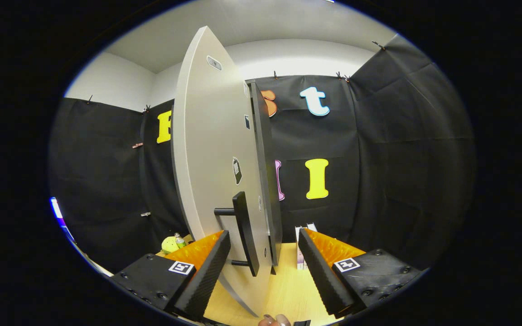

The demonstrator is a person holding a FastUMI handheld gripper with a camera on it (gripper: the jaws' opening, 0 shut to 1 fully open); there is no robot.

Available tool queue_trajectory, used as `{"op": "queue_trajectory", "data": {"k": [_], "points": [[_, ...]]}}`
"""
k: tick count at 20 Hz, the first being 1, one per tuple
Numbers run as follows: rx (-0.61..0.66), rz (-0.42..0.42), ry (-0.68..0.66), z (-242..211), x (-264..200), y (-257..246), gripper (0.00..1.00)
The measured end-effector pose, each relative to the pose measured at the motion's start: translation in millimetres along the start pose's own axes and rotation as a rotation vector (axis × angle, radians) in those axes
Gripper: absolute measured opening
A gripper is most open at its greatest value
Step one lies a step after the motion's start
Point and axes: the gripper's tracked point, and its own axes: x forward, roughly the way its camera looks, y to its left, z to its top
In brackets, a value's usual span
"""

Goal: Open the shoe cabinet door, grab the shoes and put them into the shoe cabinet, then close the shoe cabinet door.

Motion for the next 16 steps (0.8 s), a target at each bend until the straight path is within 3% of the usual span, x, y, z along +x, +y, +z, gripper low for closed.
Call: {"op": "queue_trajectory", "data": {"k": [5, 16], "points": [[-0.004, -0.017, -0.016, -1, 10, 18, 0.97], [-0.007, -0.019, -0.010, -14, 37, 109, 0.97]]}}
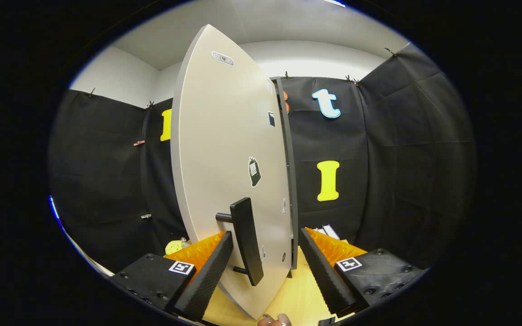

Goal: Open the shoe cabinet door, grab the shoes and put them into the shoe cabinet, then close the shoe cabinet door.

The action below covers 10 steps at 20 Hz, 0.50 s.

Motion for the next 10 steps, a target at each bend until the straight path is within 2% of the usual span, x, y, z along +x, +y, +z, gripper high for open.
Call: {"op": "queue_trajectory", "data": {"k": [5, 10], "points": [[0.003, -0.023, -0.006, -8, 22, 37, 0.98], [0.001, 0.002, 0.005, -20, 46, 77, 0.98]]}}
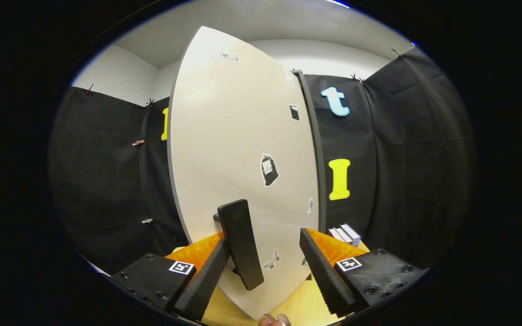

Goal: Open the shoe cabinet door, grab the shoes and put them into the shoe cabinet, then close the shoe cabinet door.

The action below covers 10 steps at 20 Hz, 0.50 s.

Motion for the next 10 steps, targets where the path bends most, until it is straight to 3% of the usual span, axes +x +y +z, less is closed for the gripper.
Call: {"op": "queue_trajectory", "data": {"k": [10], "points": [[-0.080, 0.037, 0.000, -6, 22, 60, 0.98]]}}
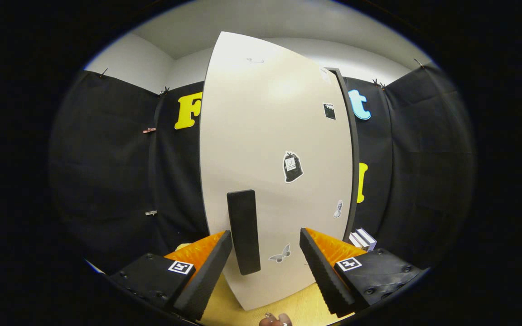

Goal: Open the shoe cabinet door, grab the shoes and put them into the shoe cabinet, then close the shoe cabinet door.

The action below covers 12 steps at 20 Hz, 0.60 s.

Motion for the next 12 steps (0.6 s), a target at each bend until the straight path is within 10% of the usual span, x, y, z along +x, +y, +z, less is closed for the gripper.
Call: {"op": "queue_trajectory", "data": {"k": [12], "points": [[-0.033, -0.020, -0.005, 0, 1, 25, 0.98]]}}
